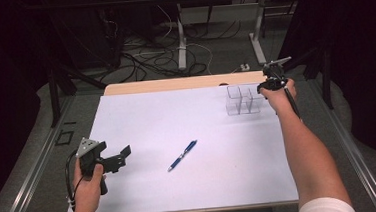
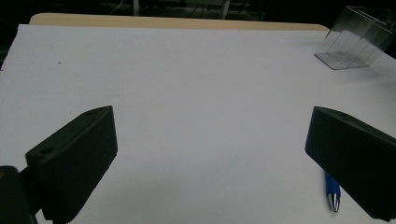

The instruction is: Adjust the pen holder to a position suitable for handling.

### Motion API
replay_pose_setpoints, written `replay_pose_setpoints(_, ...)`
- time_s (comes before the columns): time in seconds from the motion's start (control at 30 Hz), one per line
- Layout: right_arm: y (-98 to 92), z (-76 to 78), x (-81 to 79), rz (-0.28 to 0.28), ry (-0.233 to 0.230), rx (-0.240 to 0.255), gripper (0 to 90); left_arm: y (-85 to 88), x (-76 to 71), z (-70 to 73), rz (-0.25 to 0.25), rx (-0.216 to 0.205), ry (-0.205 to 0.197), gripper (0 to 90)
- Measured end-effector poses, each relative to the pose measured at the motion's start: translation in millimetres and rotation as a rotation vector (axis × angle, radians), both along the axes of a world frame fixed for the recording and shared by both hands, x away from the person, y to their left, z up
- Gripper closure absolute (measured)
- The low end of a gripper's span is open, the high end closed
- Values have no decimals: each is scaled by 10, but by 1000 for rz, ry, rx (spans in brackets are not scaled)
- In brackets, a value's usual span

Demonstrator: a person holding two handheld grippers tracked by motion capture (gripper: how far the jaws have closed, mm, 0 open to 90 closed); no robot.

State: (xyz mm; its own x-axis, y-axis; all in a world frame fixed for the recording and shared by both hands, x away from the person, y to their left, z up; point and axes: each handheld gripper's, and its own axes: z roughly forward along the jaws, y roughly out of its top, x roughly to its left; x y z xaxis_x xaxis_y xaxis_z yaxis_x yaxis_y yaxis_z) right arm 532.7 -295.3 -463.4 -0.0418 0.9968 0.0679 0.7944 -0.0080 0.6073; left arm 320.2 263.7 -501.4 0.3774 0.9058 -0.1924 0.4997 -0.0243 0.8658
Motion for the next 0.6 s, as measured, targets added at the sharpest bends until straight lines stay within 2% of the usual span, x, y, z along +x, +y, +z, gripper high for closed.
replay_pose_setpoints(0.17, -17, -45, 27, -2, 11, -9, 683, -9, -1, -5, 2, -5, -1, 21)
replay_pose_setpoints(0.33, -18, -72, 38, -15, 39, 13, 715, -5, 1, -7, -1, 0, 3, 21)
replay_pose_setpoints(0.43, -18, -85, 41, -17, 51, 8, 737, -15, 1, -10, -2, -10, 1, 21)
replay_pose_setpoints(0.6, 27, -104, 49, -25, 61, 4, 816, -23, 0, -10, -13, -5, 2, 21)
